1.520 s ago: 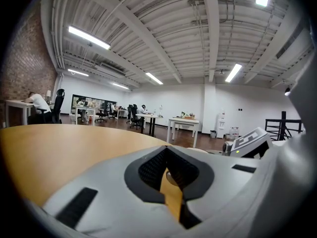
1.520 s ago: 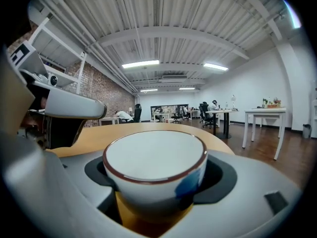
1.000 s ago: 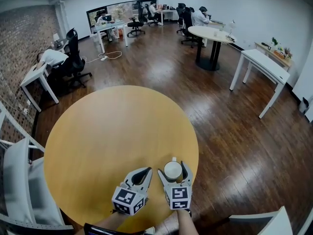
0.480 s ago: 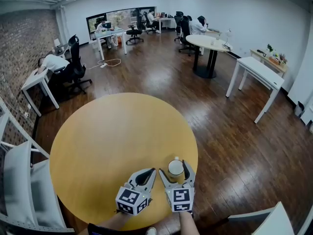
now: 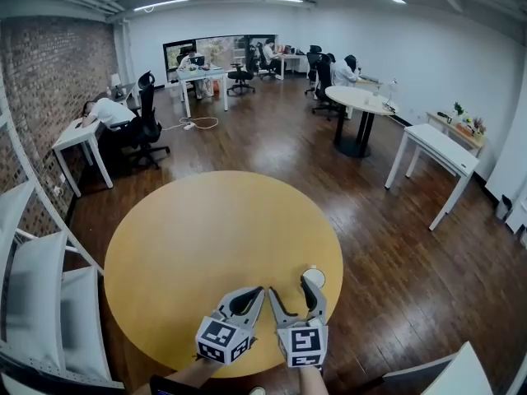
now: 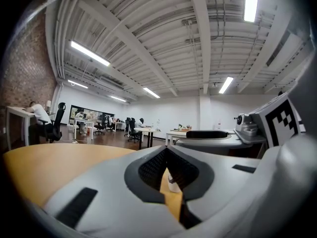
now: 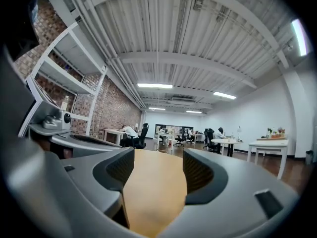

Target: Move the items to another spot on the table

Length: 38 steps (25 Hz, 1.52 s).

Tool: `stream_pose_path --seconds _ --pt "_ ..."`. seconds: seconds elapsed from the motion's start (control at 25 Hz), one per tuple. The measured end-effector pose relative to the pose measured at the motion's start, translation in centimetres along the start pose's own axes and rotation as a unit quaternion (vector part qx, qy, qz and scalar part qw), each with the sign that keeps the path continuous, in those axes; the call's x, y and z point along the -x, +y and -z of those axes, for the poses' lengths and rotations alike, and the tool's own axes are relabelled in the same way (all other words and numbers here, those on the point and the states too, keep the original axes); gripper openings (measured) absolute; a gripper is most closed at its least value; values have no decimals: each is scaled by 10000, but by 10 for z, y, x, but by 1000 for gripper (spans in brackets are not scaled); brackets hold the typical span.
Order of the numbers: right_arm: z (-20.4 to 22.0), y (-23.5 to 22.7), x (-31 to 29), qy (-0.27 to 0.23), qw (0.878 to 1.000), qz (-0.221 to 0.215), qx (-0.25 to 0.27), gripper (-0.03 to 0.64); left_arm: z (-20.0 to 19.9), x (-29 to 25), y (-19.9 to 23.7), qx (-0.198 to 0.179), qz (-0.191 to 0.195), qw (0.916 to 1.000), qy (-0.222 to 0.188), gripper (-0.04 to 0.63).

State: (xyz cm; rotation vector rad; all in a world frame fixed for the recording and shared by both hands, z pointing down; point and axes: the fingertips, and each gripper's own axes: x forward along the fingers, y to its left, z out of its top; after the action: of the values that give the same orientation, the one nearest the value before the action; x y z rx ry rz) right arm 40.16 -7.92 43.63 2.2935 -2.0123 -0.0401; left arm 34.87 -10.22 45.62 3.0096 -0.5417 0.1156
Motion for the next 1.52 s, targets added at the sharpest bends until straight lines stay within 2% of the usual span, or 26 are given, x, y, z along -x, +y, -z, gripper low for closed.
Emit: stream_pose_path --seconds 0.08,0.16,0.28,0.4,0.56,0.84,1.12,1.32,1.52 --pt "-16 21 3 -11 9999 -96 64 263 -9 16 5 -37 -35 10000 -78 6" --pt "-27 41 6 -81 9998 -151 128 171 -13 33 10 -58 -37 9999 -82 6" --pt "-41 74 11 -249 9995 -202 83 81 -17 63 20 -166 -53 9998 -75 6" --pt "-52 107 15 -326 9989 -339 4 71 -22 96 35 -264 -163 9994 -169 6" --pt "-73 155 28 -453 9972 -581 -97 12 -34 144 50 -280 -323 9988 -232 8" --pt "-80 244 63 -505 9941 -941 -184 0 -35 240 61 -436 -591 9964 -414 6" --pt "-82 321 81 -423 9924 -1128 -244 0 -40 309 80 -450 -592 9957 -543 6" --pt "-86 345 88 -438 9930 -1082 -201 0 -45 331 83 -444 -564 9955 -612 6" --pt "-95 346 94 -510 9941 -943 -185 0 -45 337 86 -558 -568 9949 -622 6"
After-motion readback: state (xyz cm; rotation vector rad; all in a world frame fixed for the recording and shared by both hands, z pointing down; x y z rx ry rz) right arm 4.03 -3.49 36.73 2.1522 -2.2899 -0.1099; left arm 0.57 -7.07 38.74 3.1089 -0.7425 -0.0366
